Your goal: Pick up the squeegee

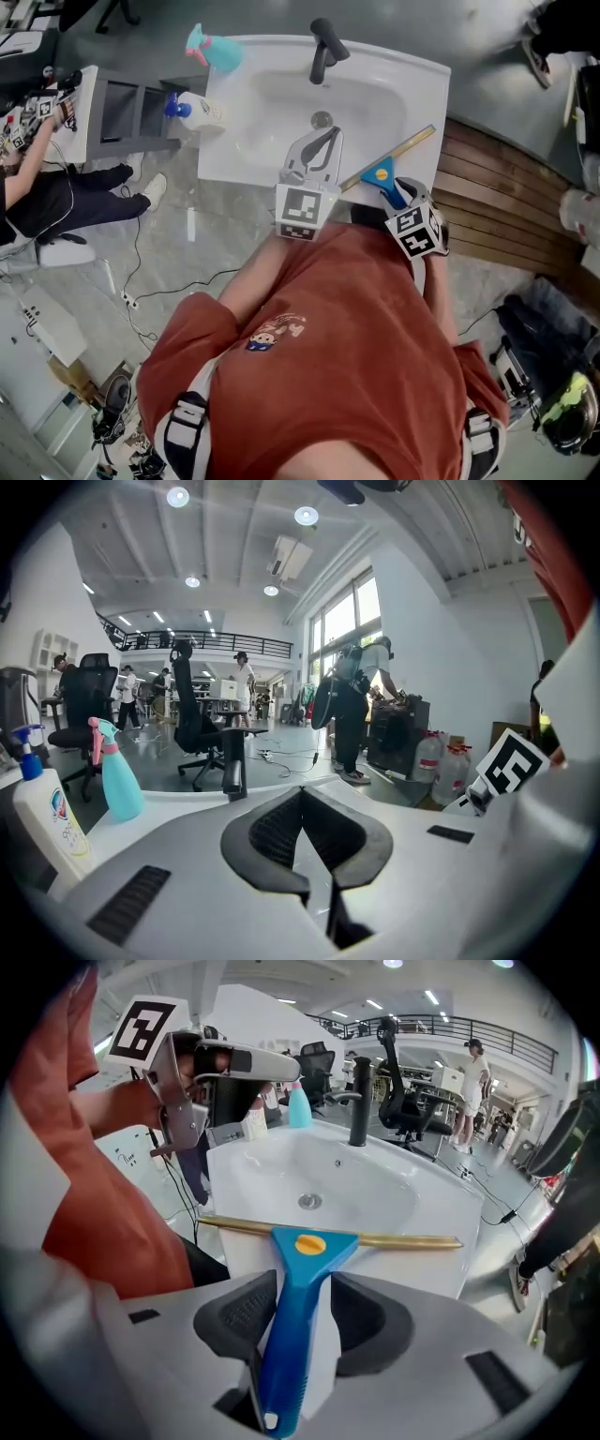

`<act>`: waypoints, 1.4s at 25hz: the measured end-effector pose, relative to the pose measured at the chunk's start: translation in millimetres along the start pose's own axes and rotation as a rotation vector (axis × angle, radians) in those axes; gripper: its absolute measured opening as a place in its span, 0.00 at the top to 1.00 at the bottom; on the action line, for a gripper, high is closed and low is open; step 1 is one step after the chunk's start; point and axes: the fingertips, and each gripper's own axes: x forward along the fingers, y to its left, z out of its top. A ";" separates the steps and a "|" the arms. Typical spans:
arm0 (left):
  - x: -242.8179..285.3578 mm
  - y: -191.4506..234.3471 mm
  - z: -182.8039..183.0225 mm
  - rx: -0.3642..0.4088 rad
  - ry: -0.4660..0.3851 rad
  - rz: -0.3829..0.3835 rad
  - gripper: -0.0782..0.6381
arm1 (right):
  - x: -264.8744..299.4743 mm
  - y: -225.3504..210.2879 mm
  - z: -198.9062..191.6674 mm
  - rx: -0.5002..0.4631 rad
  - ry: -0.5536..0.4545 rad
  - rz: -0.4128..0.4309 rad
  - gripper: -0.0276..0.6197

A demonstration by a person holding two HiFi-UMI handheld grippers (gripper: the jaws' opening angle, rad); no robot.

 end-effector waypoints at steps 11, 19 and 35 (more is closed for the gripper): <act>1.5 -1.4 -4.1 0.001 0.009 -0.010 0.87 | 4.6 -1.9 -3.8 0.077 0.032 0.000 0.70; -0.3 -0.7 -3.0 0.009 0.007 -0.018 0.87 | 1.7 -6.5 -2.5 0.097 0.018 -0.025 0.74; -6.9 0.7 13.9 0.024 -0.036 -0.005 0.87 | -27.3 -43.3 24.3 0.136 -0.108 -0.155 0.74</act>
